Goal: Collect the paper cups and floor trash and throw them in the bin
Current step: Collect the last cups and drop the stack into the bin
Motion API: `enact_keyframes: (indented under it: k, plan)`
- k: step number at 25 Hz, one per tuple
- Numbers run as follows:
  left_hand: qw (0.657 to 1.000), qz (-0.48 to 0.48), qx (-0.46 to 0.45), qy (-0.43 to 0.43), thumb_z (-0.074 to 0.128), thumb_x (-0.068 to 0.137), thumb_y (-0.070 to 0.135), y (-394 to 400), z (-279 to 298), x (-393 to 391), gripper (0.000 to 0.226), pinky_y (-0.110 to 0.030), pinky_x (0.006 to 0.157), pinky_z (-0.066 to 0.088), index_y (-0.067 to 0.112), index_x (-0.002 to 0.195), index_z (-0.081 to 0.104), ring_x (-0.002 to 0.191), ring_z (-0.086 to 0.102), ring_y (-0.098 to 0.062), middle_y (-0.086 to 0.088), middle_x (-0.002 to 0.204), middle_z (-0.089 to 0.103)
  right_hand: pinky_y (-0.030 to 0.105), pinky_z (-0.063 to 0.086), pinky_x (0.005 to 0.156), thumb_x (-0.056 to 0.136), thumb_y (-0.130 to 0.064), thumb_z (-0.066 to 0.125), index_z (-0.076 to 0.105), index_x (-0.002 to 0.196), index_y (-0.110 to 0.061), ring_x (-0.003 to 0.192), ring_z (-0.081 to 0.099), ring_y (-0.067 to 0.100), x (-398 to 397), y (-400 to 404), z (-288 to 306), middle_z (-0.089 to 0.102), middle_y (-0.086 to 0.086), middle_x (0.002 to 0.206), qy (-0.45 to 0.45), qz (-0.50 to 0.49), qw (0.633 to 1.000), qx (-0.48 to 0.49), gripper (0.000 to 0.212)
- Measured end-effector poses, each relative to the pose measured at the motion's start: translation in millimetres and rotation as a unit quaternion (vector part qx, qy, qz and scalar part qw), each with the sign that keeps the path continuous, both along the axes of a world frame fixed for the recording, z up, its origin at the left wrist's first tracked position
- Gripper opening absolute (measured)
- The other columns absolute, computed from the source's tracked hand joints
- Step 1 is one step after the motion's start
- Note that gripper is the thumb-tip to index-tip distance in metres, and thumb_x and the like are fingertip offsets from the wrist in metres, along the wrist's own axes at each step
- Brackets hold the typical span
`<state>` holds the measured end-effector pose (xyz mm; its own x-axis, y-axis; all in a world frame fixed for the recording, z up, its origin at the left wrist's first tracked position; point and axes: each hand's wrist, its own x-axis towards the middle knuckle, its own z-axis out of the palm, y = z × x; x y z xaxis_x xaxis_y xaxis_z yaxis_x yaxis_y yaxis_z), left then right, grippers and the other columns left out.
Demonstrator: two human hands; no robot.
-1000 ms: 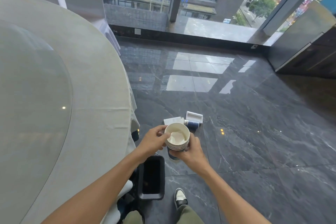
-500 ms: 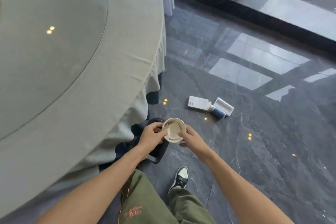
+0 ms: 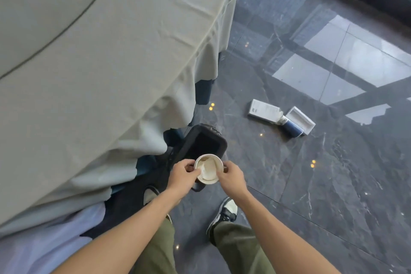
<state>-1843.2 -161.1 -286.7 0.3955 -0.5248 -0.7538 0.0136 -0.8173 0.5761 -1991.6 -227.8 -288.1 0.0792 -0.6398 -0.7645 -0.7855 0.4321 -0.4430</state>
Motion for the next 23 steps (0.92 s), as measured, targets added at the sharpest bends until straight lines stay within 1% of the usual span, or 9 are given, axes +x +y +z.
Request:
enact_keyframes:
  k: [3, 6, 8, 10, 12, 14, 17, 20, 23]
  plan:
    - [0.999, -0.018, 0.007, -0.026, 0.075, 0.089, 0.015, -0.3, -62.0, 15.4, 0.016, -0.007, 0.063, 0.039, 0.024, 0.1, 0.07, 0.089, 0.065, -0.008, 0.008, 0.093, 0.07, 0.045, 0.058, 0.087, 0.091, -0.017, 0.055, 0.059, 0.106, -0.024, 0.097, 0.066, 0.02, 17.8, 3.7, -67.8, 0.068, -0.004, 0.104, 0.016, 0.029, 0.999, 0.0, 0.016]
    - [0.996, -0.063, 0.047, -0.046, 0.069, 0.091, 0.016, 3.7, -121.1, 24.4, 0.01, -0.013, 0.062, 0.042, 0.016, 0.097, 0.078, 0.092, 0.069, -0.014, 0.004, 0.093, 0.076, 0.048, 0.058, 0.086, 0.086, -0.016, 0.052, 0.056, 0.109, -0.023, 0.096, 0.067, 0.026, 30.3, 13.1, -133.7, 0.069, 0.001, 0.105, 0.047, 0.057, 0.997, 0.008, 0.024]
    - [0.991, -0.096, 0.075, -0.053, 0.066, 0.09, 0.016, 7.3, -148.6, 27.1, 0.014, -0.02, 0.057, 0.043, 0.017, 0.081, 0.077, 0.08, 0.068, -0.015, 0.003, 0.079, 0.074, 0.049, 0.059, 0.086, 0.086, -0.014, 0.049, 0.056, 0.11, -0.022, 0.097, 0.067, 0.027, 35.0, 20.1, -163.7, 0.068, 0.003, 0.109, 0.067, 0.076, 0.995, 0.012, 0.026]
    - [0.985, -0.132, 0.096, -0.061, 0.064, 0.09, 0.017, 9.9, -164.8, 25.1, 0.019, -0.021, 0.05, 0.035, 0.015, 0.072, 0.066, 0.064, 0.056, -0.011, 0.005, 0.066, 0.06, 0.049, 0.058, 0.088, 0.087, -0.011, 0.047, 0.057, 0.109, -0.019, 0.1, 0.065, 0.027, 38.1, 24.4, -184.3, 0.064, 0.005, 0.112, 0.085, 0.102, 0.991, 0.009, 0.025]
    - [0.979, -0.158, 0.111, -0.059, 0.064, 0.092, 0.019, 9.3, -172.6, 23.9, 0.012, -0.019, 0.048, 0.031, 0.009, 0.088, 0.07, 0.067, 0.053, -0.012, 0.003, 0.074, 0.059, 0.049, 0.058, 0.089, 0.087, -0.009, 0.046, 0.059, 0.11, -0.017, 0.101, 0.064, 0.028, 41.0, 24.8, -196.6, 0.062, 0.005, 0.113, 0.102, 0.116, 0.988, 0.002, 0.027]
    - [0.977, -0.167, 0.116, -0.061, 0.063, 0.091, 0.021, 6.8, -179.0, 24.2, 0.021, -0.021, 0.049, 0.032, 0.004, 0.101, 0.071, 0.077, 0.056, -0.016, -0.002, 0.087, 0.064, 0.048, 0.058, 0.089, 0.087, -0.008, 0.047, 0.063, 0.112, -0.015, 0.1, 0.065, 0.029, 44.8, 21.1, -202.1, 0.06, 0.006, 0.115, 0.117, 0.13, 0.985, -0.003, 0.03]
    - [0.976, -0.169, 0.124, -0.06, 0.061, 0.091, 0.022, 2.1, -181.5, 25.6, 0.025, -0.023, 0.05, 0.032, 0.003, 0.104, 0.07, 0.081, 0.055, -0.019, -0.009, 0.097, 0.068, 0.047, 0.059, 0.09, 0.089, -0.003, 0.049, 0.065, 0.114, -0.009, 0.099, 0.067, 0.034, 50.2, 12.1, -206.5, 0.057, 0.01, 0.12, 0.142, 0.189, 0.972, -0.001, 0.03]
    - [0.976, -0.163, 0.14, -0.044, 0.059, 0.092, 0.023, 1.8, -183.1, 25.3, 0.026, -0.024, 0.049, 0.032, 0.004, 0.106, 0.07, 0.079, 0.056, -0.02, -0.009, 0.098, 0.069, 0.044, 0.057, 0.089, 0.09, 0.001, 0.05, 0.056, 0.117, -0.006, 0.104, 0.066, 0.037, 52.6, 10.0, -209.4, 0.058, 0.014, 0.12, 0.147, 0.241, 0.959, -0.001, 0.028]
    - [0.974, -0.17, 0.143, -0.051, 0.056, 0.095, 0.018, -0.8, -184.0, 25.9, 0.031, -0.032, 0.058, 0.047, -0.005, 0.112, 0.067, 0.098, 0.068, -0.034, -0.021, 0.111, 0.071, 0.044, 0.058, 0.086, 0.092, -0.001, 0.054, 0.052, 0.117, -0.008, 0.103, 0.068, 0.036, 54.5, 9.3, -214.8, 0.065, 0.014, 0.115, 0.149, 0.277, 0.949, -0.017, 0.027]
